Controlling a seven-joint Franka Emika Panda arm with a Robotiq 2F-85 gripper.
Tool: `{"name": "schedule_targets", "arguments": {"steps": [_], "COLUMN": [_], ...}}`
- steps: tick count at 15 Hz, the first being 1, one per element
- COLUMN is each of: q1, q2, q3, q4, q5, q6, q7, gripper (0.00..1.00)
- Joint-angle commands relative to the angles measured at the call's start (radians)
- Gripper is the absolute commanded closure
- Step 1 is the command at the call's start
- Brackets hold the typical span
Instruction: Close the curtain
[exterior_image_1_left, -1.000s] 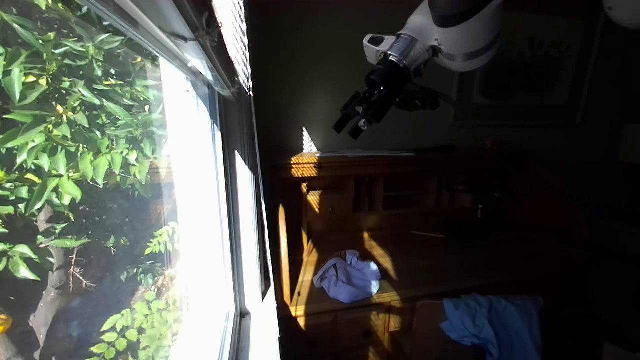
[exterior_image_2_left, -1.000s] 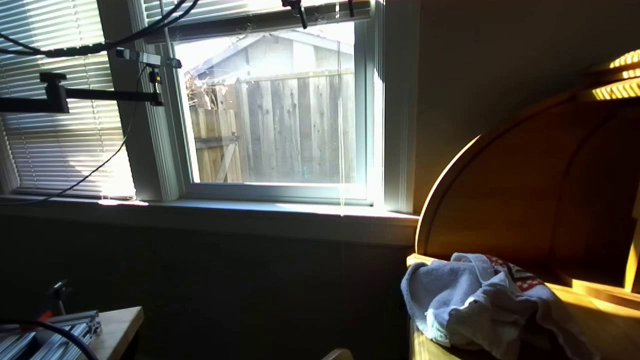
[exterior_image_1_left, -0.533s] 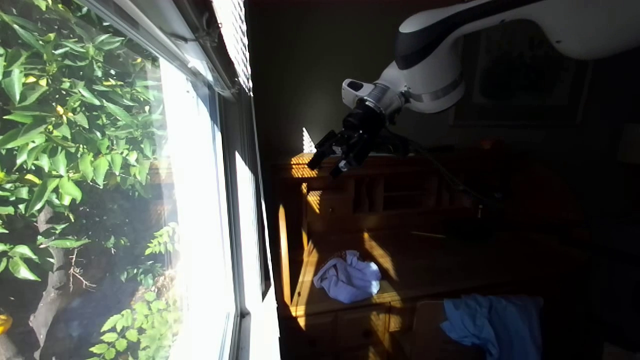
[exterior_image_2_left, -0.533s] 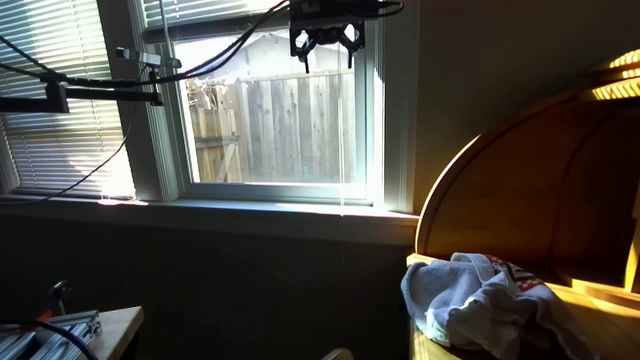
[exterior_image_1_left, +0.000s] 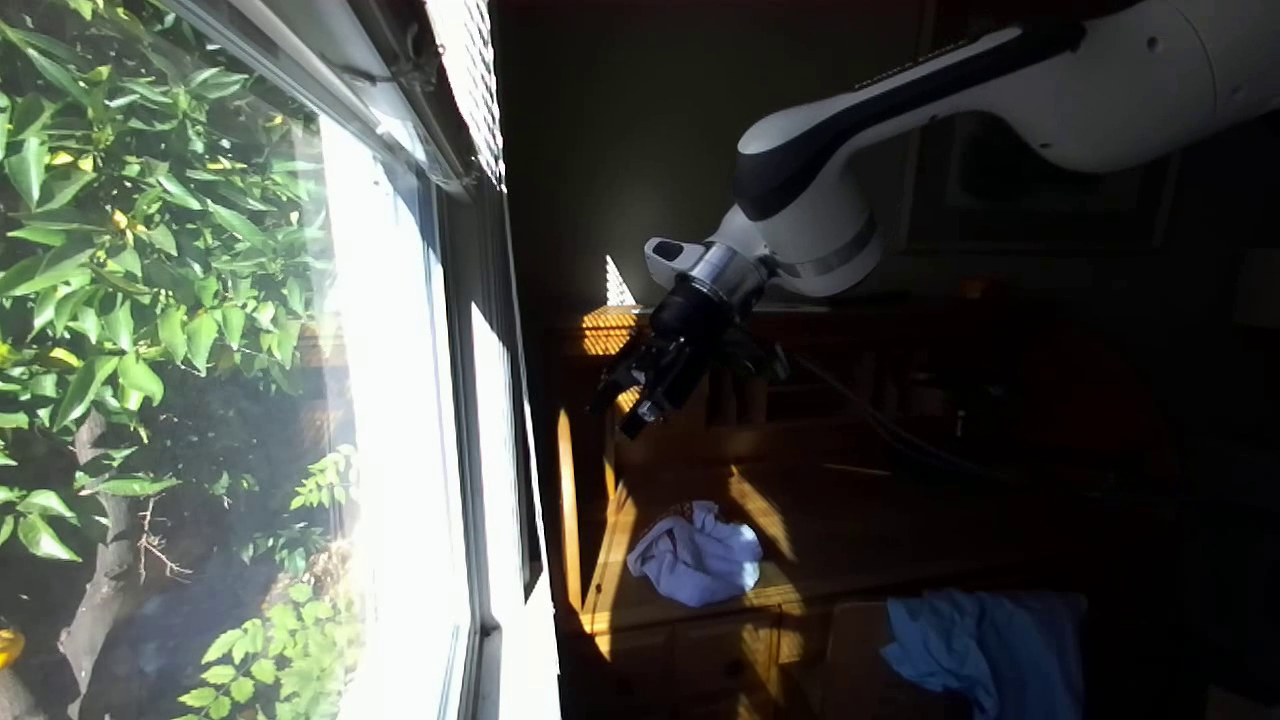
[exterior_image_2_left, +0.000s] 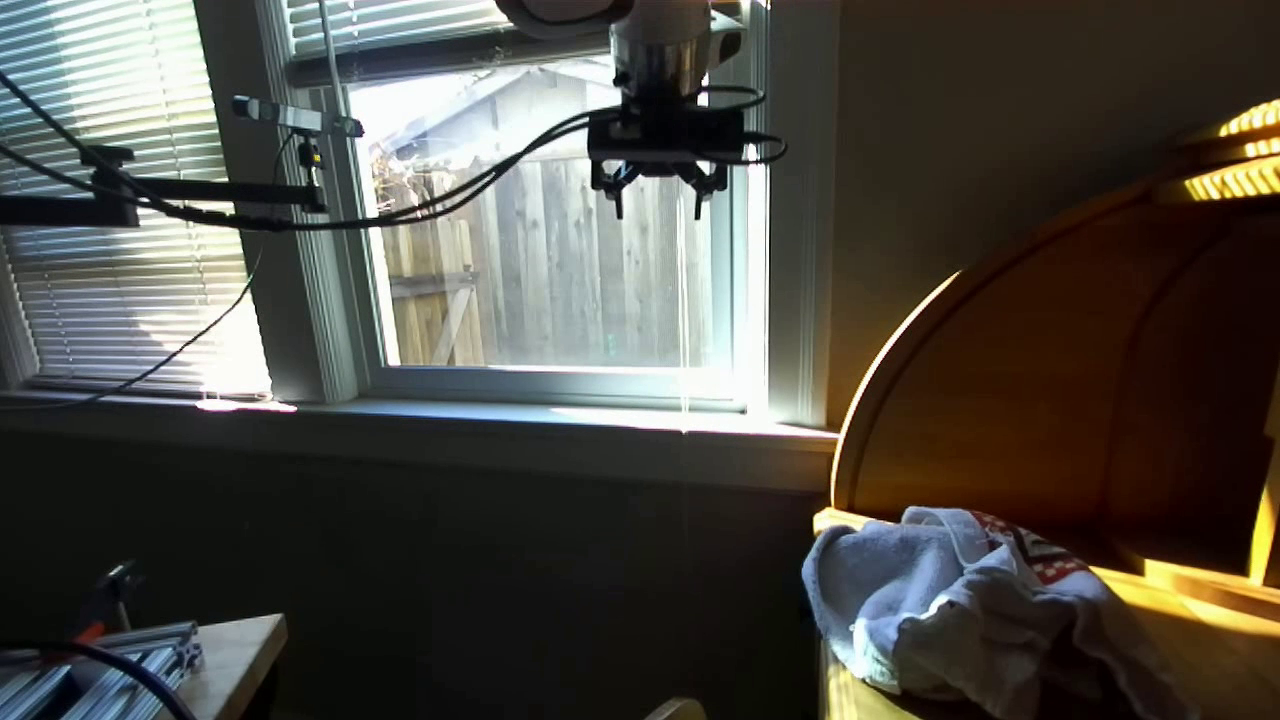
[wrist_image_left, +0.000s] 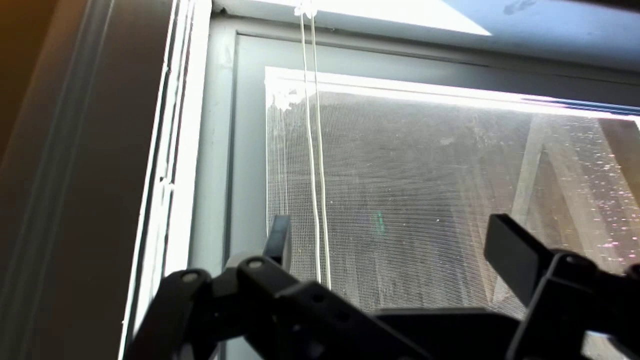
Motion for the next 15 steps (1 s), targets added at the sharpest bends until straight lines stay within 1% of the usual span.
{"name": "schedule_targets", "arguments": {"steps": [1, 3, 5, 6, 8, 11, 12, 14, 15], "q1": [-0.028, -0.028, -0.03, -0.037, -0.036, -0.034, -0.033, -0.029, -0.025], "q2": [0.01, 0.02, 0.02, 0.016, 0.03, 0.073, 0.087, 0.111, 0.121], "q3": [0.039, 0.048, 0.05, 0.046, 0.054, 0.076, 0.085, 0.102, 0.107], "q4": [0.003, 0.006, 0.008, 0.001, -0.008, 0.009, 0.017, 0.023, 0.021], "q5": [0.027, 0.058, 0.06, 0.06, 0.1, 0.209, 0.237, 0.279, 0.278], "q6": [0.015, 0.025, 0.026, 0.01, 0.065, 0.12, 0.119, 0.131, 0.138], "q7": [0.0, -0.004, -0.004, 0.027, 0.033, -0.015, -0.042, -0.089, -0.086], "gripper": [0.0, 0.0, 0.0, 0.0, 0.0, 0.0, 0.0, 0.0, 0.0]}}
